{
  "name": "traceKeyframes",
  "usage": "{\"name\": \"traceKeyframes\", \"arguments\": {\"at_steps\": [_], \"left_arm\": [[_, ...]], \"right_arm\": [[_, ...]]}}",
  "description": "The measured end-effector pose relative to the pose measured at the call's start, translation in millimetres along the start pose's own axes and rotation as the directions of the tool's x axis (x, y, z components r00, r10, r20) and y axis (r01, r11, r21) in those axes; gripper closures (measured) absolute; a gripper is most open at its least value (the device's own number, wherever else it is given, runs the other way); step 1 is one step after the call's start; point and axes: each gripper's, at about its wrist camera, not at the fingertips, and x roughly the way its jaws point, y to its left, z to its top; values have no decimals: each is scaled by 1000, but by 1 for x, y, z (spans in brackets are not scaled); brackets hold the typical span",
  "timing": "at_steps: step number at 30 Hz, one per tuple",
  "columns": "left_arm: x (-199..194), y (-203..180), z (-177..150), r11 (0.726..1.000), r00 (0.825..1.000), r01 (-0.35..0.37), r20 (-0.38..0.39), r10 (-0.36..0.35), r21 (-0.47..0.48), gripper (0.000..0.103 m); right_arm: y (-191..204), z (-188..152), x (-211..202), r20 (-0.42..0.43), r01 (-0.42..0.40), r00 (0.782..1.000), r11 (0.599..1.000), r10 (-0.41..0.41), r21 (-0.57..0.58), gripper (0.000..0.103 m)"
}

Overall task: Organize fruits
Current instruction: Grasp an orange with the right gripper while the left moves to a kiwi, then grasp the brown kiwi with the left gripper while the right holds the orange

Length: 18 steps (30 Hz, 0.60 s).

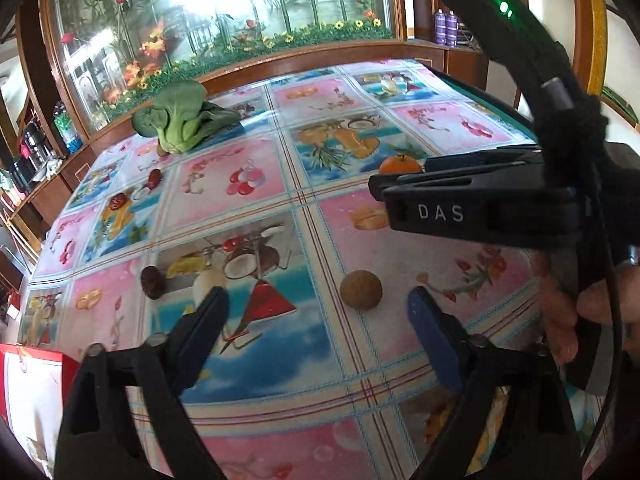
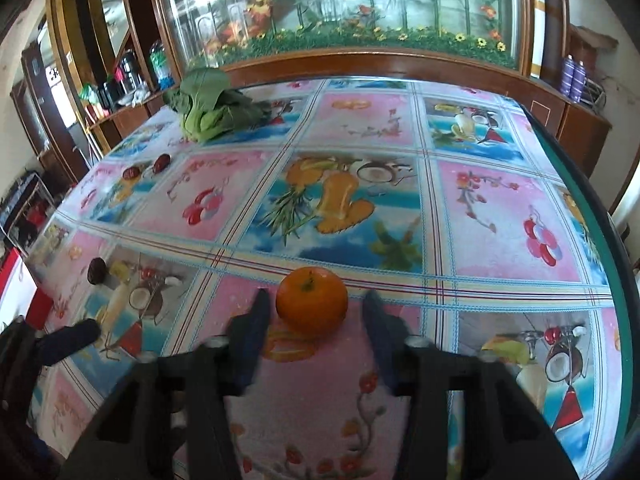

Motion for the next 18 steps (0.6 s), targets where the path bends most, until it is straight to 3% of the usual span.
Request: {"name": "traceKeyframes", "arguments": {"at_steps": [7,9,13,18], "left_arm": [[17,-1,8,996,996,73,-50,-75,-45,50],[19,-1,10,994,995,86,-50,-89,-60,54],[17,-3,11,995,995,84,-43,-86,-58,78],[13,1,6,994,997,66,-42,-69,-84,78]], "right_arm": [[-4,1,0,-1,-15,1000,1000,15,23,68],[-6,3,-4,8,-42,999,998,42,46,68],[-7,7,-18,52,-83,996,993,79,79,68],[0,9,-32,89,-115,990,989,107,91,68]]}}
